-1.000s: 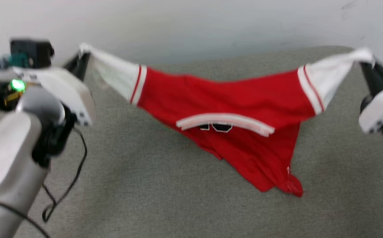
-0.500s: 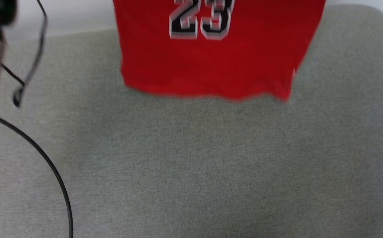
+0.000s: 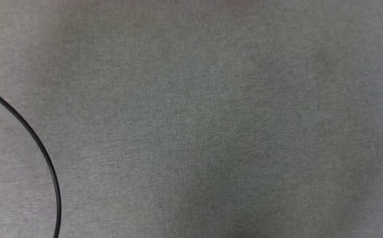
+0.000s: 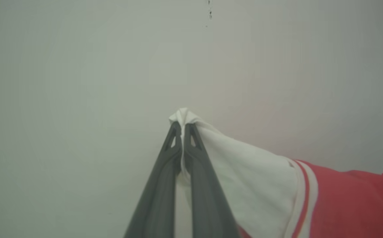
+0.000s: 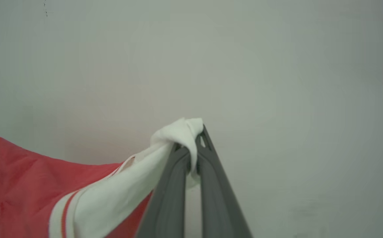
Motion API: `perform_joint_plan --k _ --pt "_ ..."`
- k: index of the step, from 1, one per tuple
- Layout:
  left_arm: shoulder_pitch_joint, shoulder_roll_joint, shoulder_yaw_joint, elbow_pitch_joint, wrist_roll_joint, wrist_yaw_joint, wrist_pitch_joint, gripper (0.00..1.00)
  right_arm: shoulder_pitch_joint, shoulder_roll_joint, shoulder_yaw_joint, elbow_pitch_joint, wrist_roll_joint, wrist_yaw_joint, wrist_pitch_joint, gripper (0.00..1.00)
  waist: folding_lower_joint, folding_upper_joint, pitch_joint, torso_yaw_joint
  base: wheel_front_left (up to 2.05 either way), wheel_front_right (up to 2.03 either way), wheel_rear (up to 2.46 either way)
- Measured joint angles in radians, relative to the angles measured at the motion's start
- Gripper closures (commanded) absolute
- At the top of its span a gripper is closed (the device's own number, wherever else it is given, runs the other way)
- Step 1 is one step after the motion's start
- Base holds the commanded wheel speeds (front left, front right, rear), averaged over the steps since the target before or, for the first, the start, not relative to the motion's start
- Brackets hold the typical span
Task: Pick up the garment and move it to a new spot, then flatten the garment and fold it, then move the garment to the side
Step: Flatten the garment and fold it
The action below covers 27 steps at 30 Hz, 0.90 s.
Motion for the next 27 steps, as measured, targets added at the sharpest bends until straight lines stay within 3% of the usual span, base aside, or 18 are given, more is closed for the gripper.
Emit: perform_joint_plan --k 9,17,23,27 --pt "0.091 -0.046 0.0 0.153 -0.044 -0.042 -0.077 1.0 0.032 0.038 0.076 0.194 0.053 0.0 -0.084 1.0 0.0 0.0 0.056 0.021 0.0 0.0 0.0" --pt "0.349 -0.097 0.032 0.287 -0.117 -0.094 -0.17 1.0 0.244 0.049 0.132 0.331 0.142 0.0 -0.173 1.0 -0.0001 0.0 -0.01 0.038 0.0 0.0 0.0" --pt "0.582 -0.103 0.044 0.284 -0.122 -0.112 -0.192 1.0 0.44 0.053 0.198 0.35 0.221 0.0 -0.208 1.0 -0.0002 0.0 -0.113 0.044 0.0 0.0 0.0" --pt "0.741 -0.089 0.08 0.175 -0.09 -0.097 -0.193 1.0 0.564 0.039 0.236 0.337 0.267 0.0 -0.229 1.0 -0.0003 0.0 -0.188 0.045 0.0 0.0 0.0"
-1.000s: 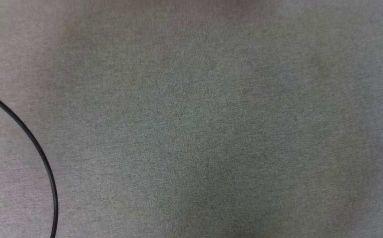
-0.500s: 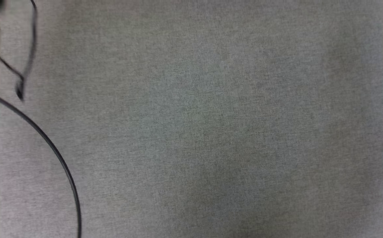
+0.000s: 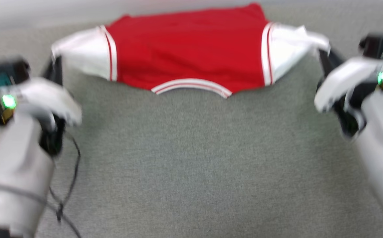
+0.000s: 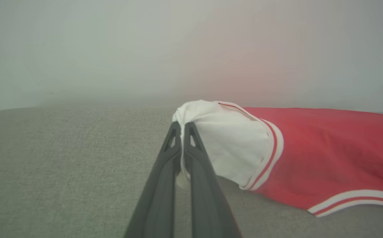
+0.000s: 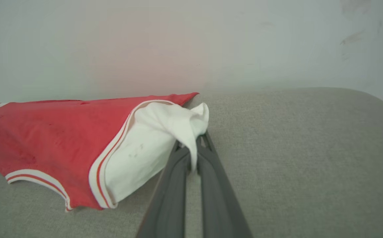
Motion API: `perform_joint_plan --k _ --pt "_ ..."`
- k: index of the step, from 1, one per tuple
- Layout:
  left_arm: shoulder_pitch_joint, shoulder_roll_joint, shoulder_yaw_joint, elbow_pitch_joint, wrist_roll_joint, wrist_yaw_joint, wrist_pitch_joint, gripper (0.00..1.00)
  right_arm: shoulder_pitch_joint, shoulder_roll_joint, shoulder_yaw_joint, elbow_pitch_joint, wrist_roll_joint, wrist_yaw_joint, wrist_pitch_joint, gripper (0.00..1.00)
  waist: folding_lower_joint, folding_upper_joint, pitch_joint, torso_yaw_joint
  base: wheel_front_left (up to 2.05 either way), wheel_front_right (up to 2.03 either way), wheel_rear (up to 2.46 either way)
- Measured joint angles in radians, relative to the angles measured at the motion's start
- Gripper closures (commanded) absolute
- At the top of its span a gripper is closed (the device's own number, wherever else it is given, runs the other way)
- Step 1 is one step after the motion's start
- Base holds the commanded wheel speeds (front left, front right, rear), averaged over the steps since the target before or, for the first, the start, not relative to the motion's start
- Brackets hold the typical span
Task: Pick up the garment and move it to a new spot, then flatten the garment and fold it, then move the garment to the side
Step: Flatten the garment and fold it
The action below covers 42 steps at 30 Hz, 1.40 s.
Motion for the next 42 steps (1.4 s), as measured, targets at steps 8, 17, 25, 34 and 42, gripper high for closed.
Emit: perform_joint_plan --k 8,17,25,34,42 --pt "0.37 0.011 0.094 -0.279 0.047 0.072 0.0 1.0 0.24 -0.039 0.043 -0.069 0.071 0.0 -0.026 1.0 -0.0001 0.0 -0.149 0.006 0.0 0.0 0.0" --pt "0.804 0.04 0.167 -0.623 0.015 0.203 0.011 1.0 0.511 -0.089 0.022 -0.205 0.086 0.0 -0.023 1.0 -0.0002 0.0 -0.277 0.014 0.0 0.0 0.0" --pt "1.104 0.077 0.148 -0.928 0.031 0.334 0.1 1.0 0.825 -0.095 -0.109 -0.364 0.017 0.0 0.03 1.0 -0.0003 0.0 -0.316 0.047 0.0 0.0 0.0" --pt "1.205 0.077 0.095 -1.058 0.05 0.392 0.167 1.0 1.089 0.001 -0.296 -0.584 -0.132 0.0 0.246 1.0 -0.0002 0.0 -0.303 0.082 0.0 0.0 0.0" --pt "1.124 0.056 0.066 -1.088 0.089 0.392 0.158 1.0 0.986 0.041 -0.405 -0.797 -0.199 0.0 0.306 0.0 -0.0001 0.0 -0.262 0.101 0.0 0.0 0.0"
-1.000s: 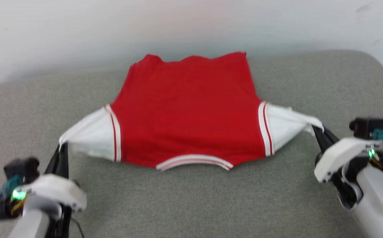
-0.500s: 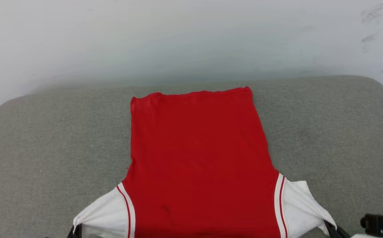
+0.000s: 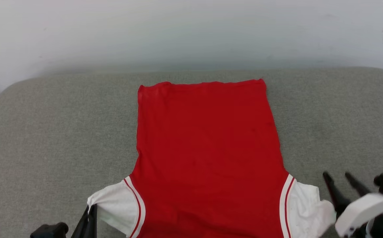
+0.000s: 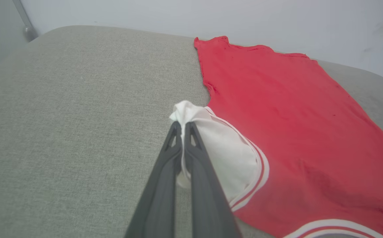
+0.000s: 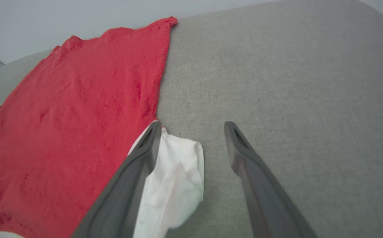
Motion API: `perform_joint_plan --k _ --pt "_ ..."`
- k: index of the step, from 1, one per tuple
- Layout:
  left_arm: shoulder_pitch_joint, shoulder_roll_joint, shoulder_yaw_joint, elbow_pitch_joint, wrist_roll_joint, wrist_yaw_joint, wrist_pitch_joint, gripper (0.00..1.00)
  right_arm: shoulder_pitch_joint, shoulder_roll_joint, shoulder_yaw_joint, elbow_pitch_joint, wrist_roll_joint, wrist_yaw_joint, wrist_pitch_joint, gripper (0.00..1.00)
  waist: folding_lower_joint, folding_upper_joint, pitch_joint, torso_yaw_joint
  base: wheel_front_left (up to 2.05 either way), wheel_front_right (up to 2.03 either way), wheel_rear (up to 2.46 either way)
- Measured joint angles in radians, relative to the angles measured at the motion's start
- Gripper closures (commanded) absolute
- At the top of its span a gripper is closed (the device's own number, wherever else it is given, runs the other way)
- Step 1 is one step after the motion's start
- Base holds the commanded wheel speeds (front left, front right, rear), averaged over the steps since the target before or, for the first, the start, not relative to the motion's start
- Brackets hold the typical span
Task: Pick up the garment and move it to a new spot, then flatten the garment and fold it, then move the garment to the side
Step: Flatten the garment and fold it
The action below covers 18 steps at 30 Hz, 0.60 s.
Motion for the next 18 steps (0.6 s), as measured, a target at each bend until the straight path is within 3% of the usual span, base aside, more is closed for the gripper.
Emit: perform_joint_plan --k 4,9,12,13,18 --pt "-0.063 -0.009 -0.009 -0.02 0.019 -0.003 -0.016 1.0 -0.181 0.001 -0.064 0.006 0.007 0.0 0.026 0.0 0.0001 0.0 0.046 0.015 0.0 0.0 0.0" --pt "-0.151 -0.032 -0.05 -0.031 0.047 -0.038 -0.034 1.0 -0.441 -0.053 -0.099 0.147 0.034 0.0 0.102 0.0 0.0003 0.0 0.123 0.054 0.0 0.0 0.0" --pt "-0.205 -0.053 -0.074 -0.031 0.058 -0.064 -0.052 1.0 -0.598 -0.101 -0.093 0.259 0.038 0.0 0.182 0.0 0.0003 0.0 0.175 0.089 0.0 0.0 0.0" --pt "-0.256 -0.075 -0.1 -0.029 0.073 -0.085 -0.07 1.0 -0.746 -0.147 -0.077 0.358 0.027 0.0 0.263 0.0 0.0004 0.0 0.23 0.13 0.0 0.0 0.0" --pt "-0.322 -0.116 -0.132 -0.012 0.081 -0.119 -0.098 1.0 -0.947 -0.186 -0.043 0.492 -0.006 0.0 0.41 0.0 0.0004 0.0 0.319 0.203 0.0 0.0 0.0"
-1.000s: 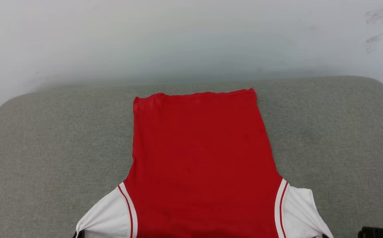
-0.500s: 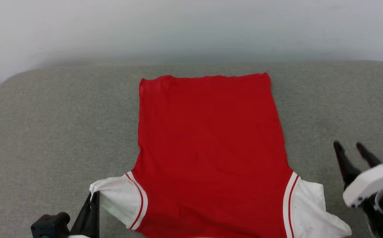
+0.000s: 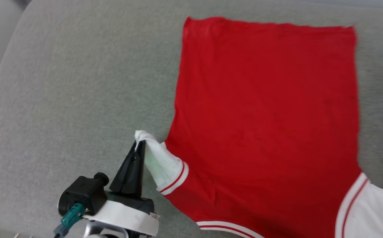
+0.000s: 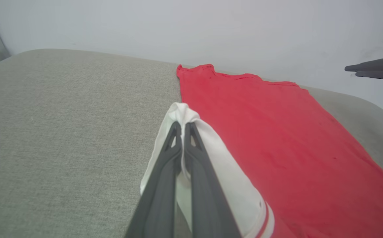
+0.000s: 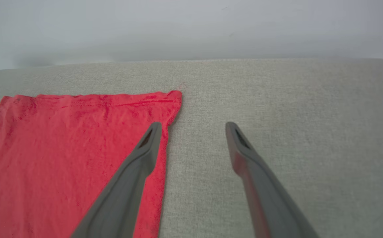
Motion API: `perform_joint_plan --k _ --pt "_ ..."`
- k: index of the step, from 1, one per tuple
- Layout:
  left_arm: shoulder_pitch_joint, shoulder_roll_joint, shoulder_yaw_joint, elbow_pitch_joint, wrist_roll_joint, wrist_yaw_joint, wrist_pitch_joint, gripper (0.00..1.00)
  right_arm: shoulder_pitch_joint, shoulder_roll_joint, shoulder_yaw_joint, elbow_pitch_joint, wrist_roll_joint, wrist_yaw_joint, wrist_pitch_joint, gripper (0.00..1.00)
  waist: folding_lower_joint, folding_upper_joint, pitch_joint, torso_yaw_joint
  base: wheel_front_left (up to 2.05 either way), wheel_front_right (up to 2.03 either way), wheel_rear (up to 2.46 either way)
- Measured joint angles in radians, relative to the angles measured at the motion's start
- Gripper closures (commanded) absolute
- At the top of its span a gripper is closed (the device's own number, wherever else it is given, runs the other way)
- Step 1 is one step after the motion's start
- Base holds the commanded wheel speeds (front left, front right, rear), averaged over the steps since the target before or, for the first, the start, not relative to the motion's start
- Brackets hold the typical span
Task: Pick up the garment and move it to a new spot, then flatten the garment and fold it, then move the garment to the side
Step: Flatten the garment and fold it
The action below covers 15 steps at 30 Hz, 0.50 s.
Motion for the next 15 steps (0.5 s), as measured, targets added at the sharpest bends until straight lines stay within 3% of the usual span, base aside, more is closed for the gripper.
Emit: perform_joint_plan --k 6,15 --pt "-0.035 -0.023 -0.024 0.03 0.002 -0.036 -0.021 1.0 -0.129 -0.009 0.038 0.117 -0.036 0.0 0.097 0.0 0.0 0.0 0.096 0.074 0.0 0.0 0.0" --pt "-0.071 -0.036 -0.044 0.061 0.016 -0.068 -0.037 1.0 -0.215 -0.017 0.047 0.238 -0.066 0.0 0.163 0.0 -0.0004 0.0 0.186 0.132 0.0 0.0 0.0"
